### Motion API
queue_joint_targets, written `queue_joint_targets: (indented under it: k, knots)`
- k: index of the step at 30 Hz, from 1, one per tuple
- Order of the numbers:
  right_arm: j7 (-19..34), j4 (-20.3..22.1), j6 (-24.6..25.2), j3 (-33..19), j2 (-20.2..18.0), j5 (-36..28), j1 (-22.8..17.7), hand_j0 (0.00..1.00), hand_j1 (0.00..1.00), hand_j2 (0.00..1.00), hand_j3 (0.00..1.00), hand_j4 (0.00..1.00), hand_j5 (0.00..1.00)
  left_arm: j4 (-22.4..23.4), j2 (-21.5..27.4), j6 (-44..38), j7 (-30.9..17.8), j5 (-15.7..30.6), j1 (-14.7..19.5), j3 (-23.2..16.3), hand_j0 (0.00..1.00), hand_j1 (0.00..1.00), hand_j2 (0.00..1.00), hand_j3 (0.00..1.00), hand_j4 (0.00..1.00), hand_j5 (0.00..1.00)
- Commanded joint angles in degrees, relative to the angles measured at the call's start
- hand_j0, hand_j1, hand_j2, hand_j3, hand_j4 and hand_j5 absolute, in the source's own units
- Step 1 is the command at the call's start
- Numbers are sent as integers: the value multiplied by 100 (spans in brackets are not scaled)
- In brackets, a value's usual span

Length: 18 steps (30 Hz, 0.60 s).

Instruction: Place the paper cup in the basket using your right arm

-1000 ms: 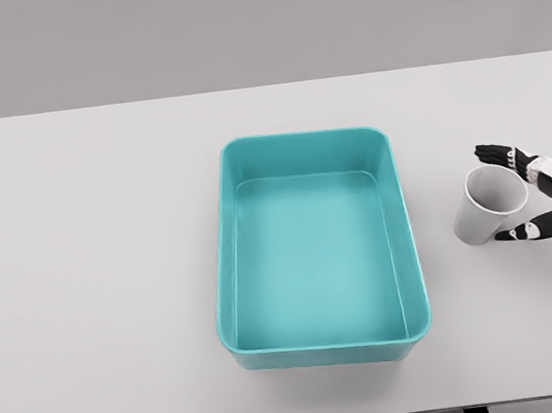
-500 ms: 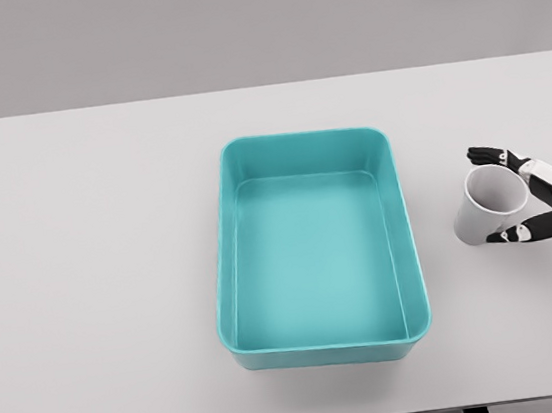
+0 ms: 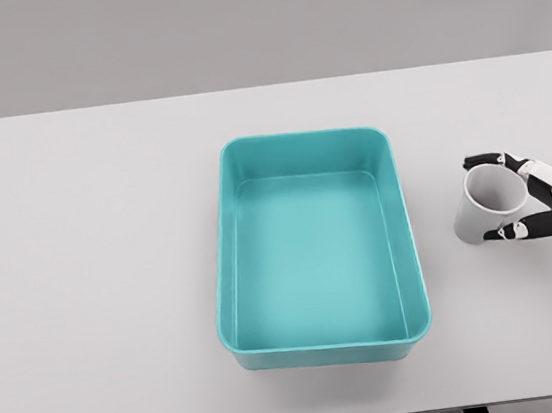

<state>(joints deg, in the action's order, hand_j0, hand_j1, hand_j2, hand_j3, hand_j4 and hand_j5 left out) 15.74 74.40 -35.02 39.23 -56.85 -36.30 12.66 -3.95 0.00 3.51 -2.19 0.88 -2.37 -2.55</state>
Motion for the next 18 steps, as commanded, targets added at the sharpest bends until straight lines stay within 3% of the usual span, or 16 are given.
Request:
queue_joint_targets:
  k: [1, 11, 18]
  knots:
    - [-1, 4, 2, -4, -10, -26, 0, 71, 71, 71, 71, 71, 71, 0, 0, 0, -1, 0, 0, 0, 100, 100, 100, 100, 100, 100]
    - [-1, 83, 2, -12, -63, -18, 26, 60, 60, 60, 60, 60, 60, 0, 0, 0, -1, 0, 0, 0, 100, 100, 100, 100, 100, 100]
    - [-1, 250, 2, -12, -63, -35, 369, 60, 60, 60, 60, 60, 60, 0, 0, 0, -1, 0, 0, 0, 100, 100, 100, 100, 100, 100]
